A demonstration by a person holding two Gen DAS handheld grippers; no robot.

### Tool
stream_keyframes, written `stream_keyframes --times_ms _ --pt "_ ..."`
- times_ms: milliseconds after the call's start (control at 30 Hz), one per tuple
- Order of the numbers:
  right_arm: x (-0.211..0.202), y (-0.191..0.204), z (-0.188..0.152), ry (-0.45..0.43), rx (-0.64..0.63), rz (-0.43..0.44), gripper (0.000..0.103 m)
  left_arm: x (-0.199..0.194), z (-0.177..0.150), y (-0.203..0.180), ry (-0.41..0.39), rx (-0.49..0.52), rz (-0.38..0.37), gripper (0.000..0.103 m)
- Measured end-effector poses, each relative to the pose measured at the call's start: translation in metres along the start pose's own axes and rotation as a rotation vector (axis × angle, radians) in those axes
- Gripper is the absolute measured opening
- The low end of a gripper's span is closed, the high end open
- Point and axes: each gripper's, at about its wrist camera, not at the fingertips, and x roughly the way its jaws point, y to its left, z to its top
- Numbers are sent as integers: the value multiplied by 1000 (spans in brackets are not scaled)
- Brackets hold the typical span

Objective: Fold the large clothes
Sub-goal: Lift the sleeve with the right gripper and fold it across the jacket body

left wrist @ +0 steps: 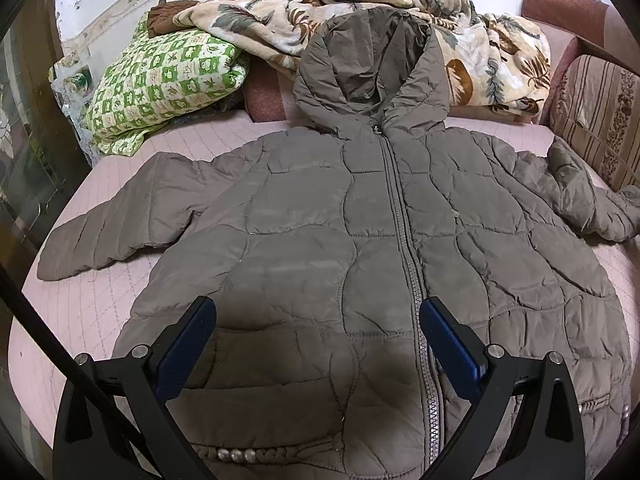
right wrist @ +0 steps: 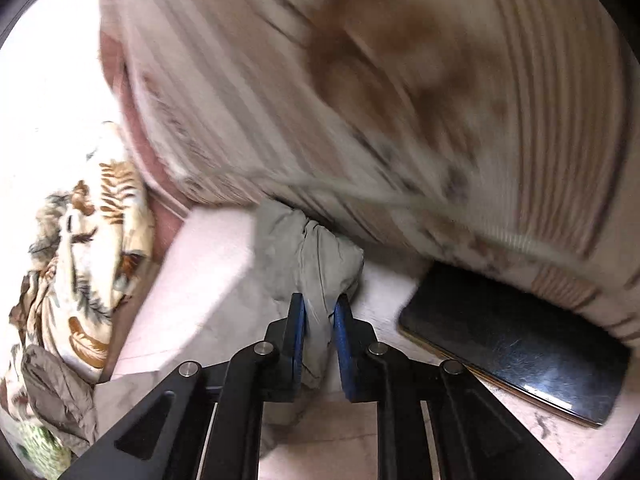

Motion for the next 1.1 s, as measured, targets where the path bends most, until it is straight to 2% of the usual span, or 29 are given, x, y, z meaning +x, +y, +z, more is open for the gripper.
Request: stream_keyframes --times_ms 200,267,367,533,633,767,833,933,967,1000,1033,1067,1100 --pt "-76 63 9 -183 -160 62 14 -9 1 5 -26 -11 3 101" --pt "-105 90 7 -239 -215 120 13 -10 1 7 -28 -17 6 101" --pt "-150 132 -4 -286 -286 251 13 -12 1 10 -36 -22 13 101" --pt "-192 199 -38 -268 -374 477 11 -17 0 20 -54 -35 29 101" --pt "-210 241 -75 -213 -462 605 11 -18 0 30 -62 -49 47 101" --pt "-209 301 -135 -127 -584 717 11 -16 0 42 -48 -74 48 101" --pt "-202 312 -155 -88 -601 699 11 -15 -1 46 -42 -79 48 101" --pt "-176 310 -164 -58 -621 609 12 -15 -2 51 -38 -83 50 101" --pt "-173 304 -165 -65 -633 573 15 -15 -2 51 -36 -86 46 101" --pt "-166 299 -161 -73 -645 523 20 -15 -2 52 -32 -93 36 101" --pt "-154 293 -157 -61 -658 475 42 -15 -2 52 -30 -97 30 101" --pt "-141 285 -150 -29 -674 433 57 -15 -2 50 -27 -97 21 101" --pt "-131 270 -142 -25 -670 395 58 -15 -2 48 -27 -93 19 101"
